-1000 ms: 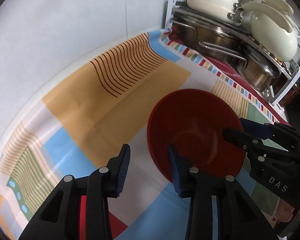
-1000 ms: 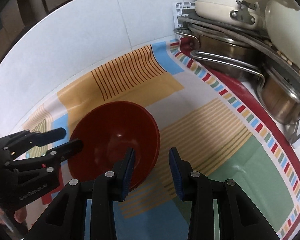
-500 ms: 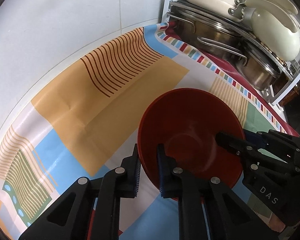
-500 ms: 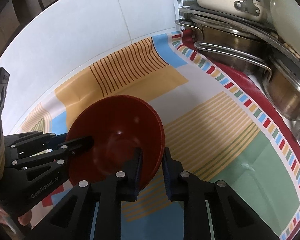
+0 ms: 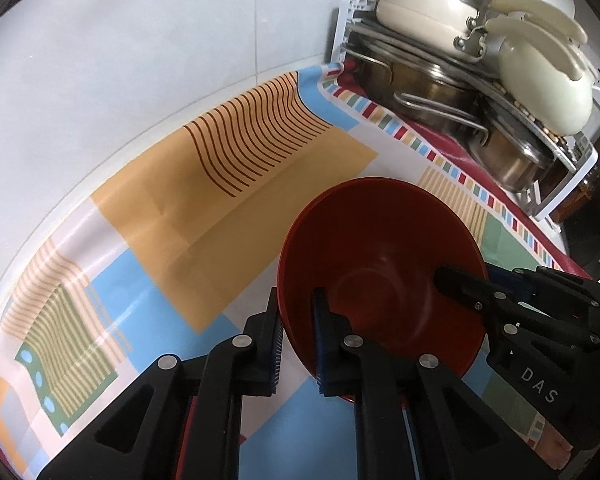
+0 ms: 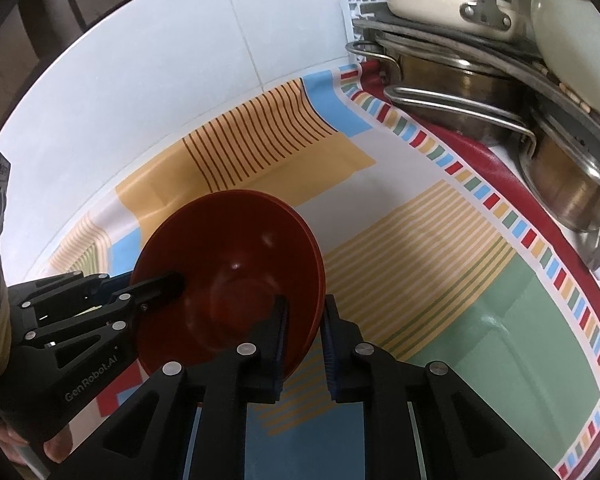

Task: Organize plates and bowls
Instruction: 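Lift the red bowl with both grippers and carry it toward the pink bowl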

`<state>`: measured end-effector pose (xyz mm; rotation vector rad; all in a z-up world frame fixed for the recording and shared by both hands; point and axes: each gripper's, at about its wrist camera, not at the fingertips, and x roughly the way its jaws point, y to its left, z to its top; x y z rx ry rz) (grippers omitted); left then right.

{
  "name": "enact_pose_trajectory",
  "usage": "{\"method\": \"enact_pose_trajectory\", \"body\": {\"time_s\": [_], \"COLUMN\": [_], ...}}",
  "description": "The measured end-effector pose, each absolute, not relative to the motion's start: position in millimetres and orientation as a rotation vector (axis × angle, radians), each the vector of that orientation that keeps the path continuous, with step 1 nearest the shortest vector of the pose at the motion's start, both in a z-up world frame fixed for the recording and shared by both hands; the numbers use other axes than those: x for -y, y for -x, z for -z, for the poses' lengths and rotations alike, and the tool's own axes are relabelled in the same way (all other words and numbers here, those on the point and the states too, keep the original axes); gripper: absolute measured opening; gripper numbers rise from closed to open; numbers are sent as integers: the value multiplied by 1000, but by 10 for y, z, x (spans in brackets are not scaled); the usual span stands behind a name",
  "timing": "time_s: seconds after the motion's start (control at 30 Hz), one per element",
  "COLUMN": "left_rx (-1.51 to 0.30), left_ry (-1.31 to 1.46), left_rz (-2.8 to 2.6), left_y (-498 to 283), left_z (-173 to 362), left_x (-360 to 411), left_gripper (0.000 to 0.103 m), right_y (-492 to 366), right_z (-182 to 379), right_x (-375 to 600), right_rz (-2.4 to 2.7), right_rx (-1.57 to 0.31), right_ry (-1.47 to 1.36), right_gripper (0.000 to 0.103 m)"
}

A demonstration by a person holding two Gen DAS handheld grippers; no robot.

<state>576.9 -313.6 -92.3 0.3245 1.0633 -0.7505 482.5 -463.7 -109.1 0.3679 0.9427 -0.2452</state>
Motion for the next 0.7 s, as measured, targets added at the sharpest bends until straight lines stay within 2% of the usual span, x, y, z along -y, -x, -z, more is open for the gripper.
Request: {"method": "enact_pose_trajectory", "body": {"time_s": [0.7], "left_rx": [-985], "left_ry": [-196], "left_rz": [637], "left_y": [-5114], "left_z": [271], "left_x": [2422], "left_gripper": [14], "right_y": [-4315], "right_z": [465], "right_x": [4132], "right_rz": [152], "right_rx": [-859], "right_ry": [-306], "right_gripper": [17]}}
